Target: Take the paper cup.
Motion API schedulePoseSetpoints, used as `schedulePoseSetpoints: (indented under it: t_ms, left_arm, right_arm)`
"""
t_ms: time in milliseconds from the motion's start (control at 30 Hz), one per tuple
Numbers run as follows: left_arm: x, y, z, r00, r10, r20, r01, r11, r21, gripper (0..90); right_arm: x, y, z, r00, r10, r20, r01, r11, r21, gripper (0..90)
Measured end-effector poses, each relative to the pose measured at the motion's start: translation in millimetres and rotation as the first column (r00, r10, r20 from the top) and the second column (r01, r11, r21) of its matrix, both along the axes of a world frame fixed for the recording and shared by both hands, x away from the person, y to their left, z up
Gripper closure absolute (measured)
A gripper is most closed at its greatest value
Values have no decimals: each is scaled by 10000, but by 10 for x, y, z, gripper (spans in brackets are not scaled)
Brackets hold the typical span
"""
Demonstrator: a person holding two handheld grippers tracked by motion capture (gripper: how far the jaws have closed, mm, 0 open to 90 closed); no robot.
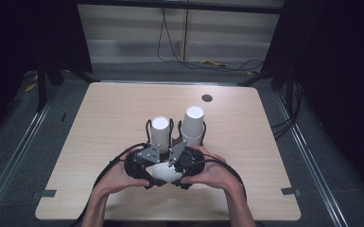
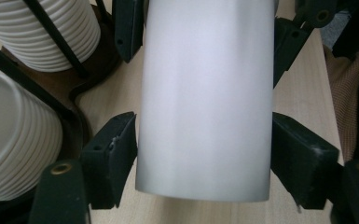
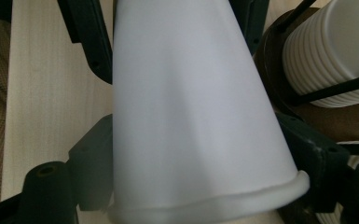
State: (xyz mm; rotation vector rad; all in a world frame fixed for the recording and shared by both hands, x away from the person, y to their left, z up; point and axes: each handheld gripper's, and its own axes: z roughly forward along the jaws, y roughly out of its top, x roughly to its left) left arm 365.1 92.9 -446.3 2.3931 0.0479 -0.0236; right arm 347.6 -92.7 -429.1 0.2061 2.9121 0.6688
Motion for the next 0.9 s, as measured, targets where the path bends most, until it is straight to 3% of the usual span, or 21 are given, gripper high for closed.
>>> schedulePoseSetpoints:
  t_ms: [333, 767, 900]
  left_arm:
    - [-13, 11, 2, 9999, 104, 31, -104, 9999, -108, 335]
    - [-25, 75, 56, 9993, 314, 206, -304, 9983, -498, 338]
    - [-39, 89, 65, 9993, 342, 136, -334, 9980, -528, 338]
  right_arm:
    - [-3, -11, -7, 9999, -104, -7, 104, 9998, 141, 213]
    - [7, -77, 17, 9986, -381, 354, 341, 9936, 1078, 148]
    - [-4, -112, -4, 9983, -528, 240, 493, 9906, 1276, 140]
